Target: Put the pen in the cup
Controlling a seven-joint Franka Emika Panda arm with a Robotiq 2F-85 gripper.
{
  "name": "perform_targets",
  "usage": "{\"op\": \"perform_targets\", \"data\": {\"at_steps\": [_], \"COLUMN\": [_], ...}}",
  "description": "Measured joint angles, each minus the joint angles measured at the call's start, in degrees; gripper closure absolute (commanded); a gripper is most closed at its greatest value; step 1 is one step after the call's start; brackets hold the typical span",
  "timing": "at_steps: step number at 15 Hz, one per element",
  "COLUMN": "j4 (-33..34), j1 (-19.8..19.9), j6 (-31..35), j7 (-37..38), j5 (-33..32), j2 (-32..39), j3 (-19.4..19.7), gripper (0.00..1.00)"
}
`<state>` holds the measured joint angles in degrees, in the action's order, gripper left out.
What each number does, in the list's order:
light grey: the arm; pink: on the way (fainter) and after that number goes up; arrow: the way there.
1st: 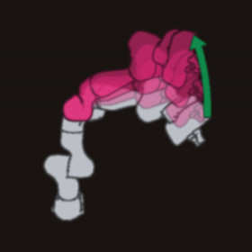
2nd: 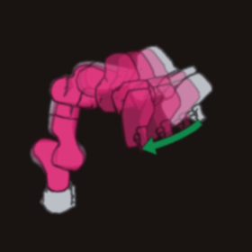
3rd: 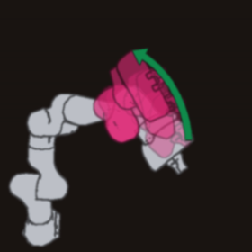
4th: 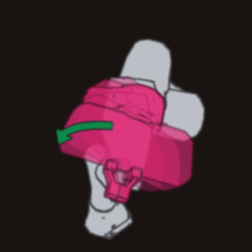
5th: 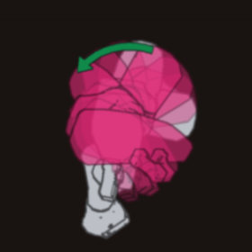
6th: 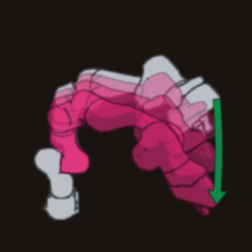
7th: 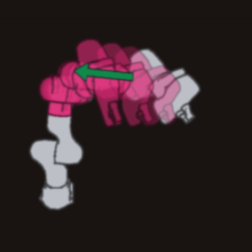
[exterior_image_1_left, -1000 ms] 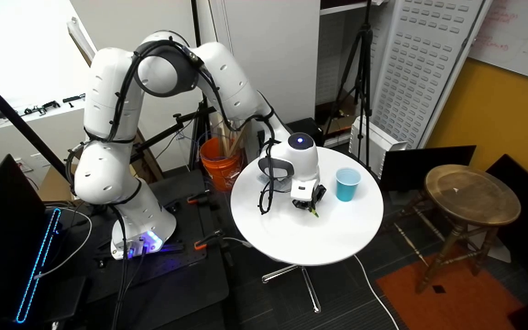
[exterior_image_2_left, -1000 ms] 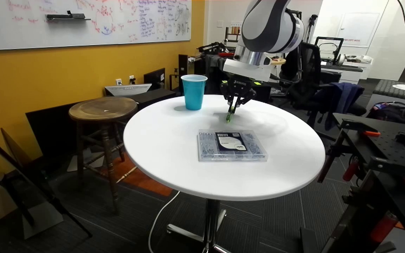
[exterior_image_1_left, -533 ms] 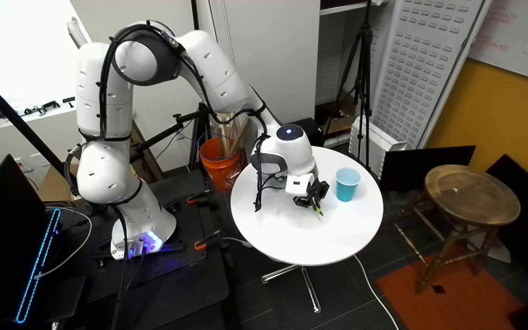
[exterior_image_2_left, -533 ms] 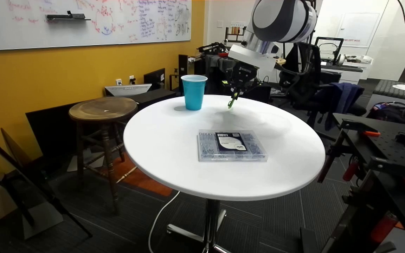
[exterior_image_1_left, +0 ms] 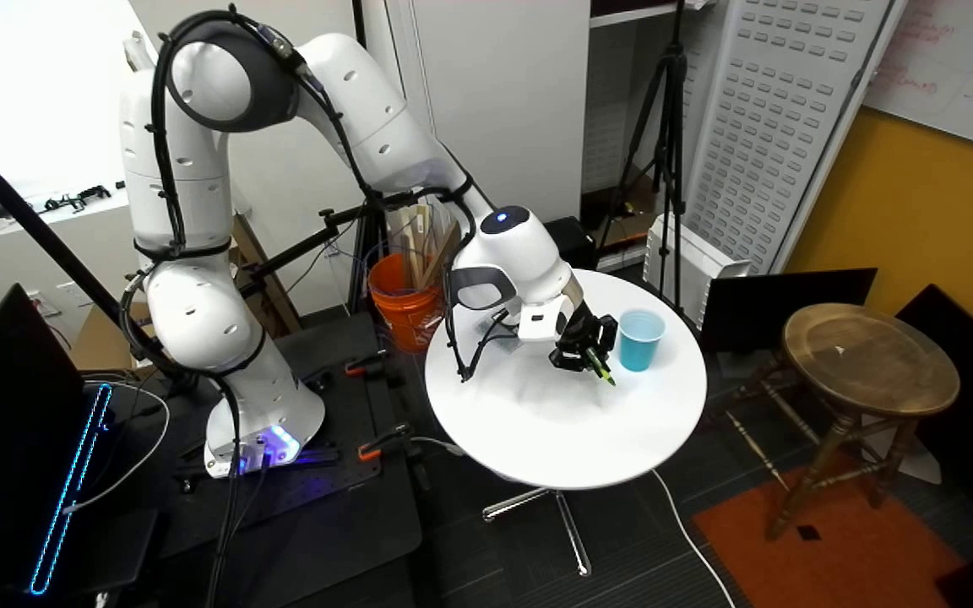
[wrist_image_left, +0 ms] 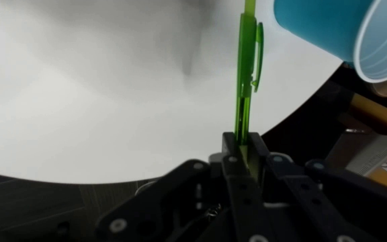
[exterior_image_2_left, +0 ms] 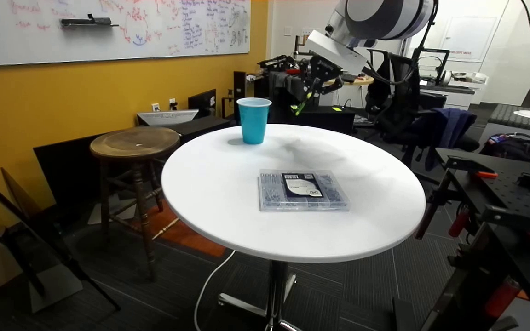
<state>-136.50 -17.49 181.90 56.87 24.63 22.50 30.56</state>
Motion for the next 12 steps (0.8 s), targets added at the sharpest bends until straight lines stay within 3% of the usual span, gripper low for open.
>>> {"op": "perform_targets", "data": {"at_steps": [6, 12], "j4": [0.4, 3.2], "j1": [-14.2, -24.4], "j6": [4.4, 6.2], "j7": [1.4, 2.1], "j5": [1.0, 4.7], "j2": [2.5, 7.6], "j3": [12.3, 21.1], "gripper": [0.97, 0.97]}}
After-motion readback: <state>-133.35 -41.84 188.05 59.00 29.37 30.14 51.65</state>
